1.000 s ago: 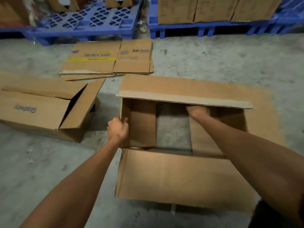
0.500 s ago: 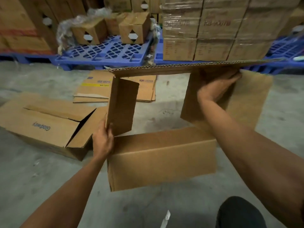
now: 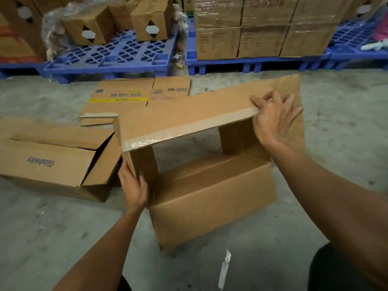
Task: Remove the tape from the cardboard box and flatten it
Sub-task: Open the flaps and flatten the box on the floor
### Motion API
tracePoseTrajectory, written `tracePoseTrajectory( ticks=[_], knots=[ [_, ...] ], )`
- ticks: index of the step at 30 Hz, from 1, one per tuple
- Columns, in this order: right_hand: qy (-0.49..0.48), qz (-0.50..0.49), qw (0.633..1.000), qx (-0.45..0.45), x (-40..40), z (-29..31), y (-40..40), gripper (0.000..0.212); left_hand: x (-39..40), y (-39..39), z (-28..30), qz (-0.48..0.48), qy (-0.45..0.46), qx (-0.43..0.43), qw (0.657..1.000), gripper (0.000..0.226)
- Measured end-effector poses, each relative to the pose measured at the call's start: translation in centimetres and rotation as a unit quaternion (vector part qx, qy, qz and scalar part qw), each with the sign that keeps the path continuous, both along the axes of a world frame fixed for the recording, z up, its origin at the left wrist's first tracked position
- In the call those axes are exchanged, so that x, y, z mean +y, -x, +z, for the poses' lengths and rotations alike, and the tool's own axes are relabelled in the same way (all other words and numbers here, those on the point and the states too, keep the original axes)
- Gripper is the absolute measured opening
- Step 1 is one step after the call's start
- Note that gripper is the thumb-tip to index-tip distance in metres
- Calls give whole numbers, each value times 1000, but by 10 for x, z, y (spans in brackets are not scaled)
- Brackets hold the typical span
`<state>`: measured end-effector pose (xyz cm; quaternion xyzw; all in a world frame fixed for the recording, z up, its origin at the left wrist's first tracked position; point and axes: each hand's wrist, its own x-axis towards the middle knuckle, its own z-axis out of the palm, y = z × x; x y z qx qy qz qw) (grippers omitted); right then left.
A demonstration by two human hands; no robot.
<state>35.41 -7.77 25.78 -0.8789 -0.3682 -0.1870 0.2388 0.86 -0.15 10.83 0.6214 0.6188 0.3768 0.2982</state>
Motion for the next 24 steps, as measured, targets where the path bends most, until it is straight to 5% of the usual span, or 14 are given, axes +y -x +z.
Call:
tracePoseTrajectory(
  ticks=[7, 11, 13, 15, 17, 21, 24],
  knots=[
    [23, 53, 998, -23, -43, -13, 13, 52, 60, 49, 81, -136, -79, 272, 949, 129],
    [74, 89, 993, 15, -70, 3, 13, 55, 85, 52, 106, -157, -133, 390, 898, 85],
    [197, 97, 974, 50, -79, 15, 4, 55, 86, 42, 118, -215, -148, 403, 877, 61],
    [380, 135, 901, 161, -81, 30, -7, 55, 84, 31, 126, -264, -92, 417, 865, 40],
    [431, 173, 844, 268, -74, 39, -15, 45, 79, 22, 128, -298, -33, 442, 845, 35],
    [175, 87, 962, 188, -43, 28, -24, 42, 79, 7, 126, -329, -22, 517, 790, 42],
    [245, 6, 932, 267, -43, -6, -21, 55, 67, -7, 136, -382, 32, 554, 740, 36]
  ],
)
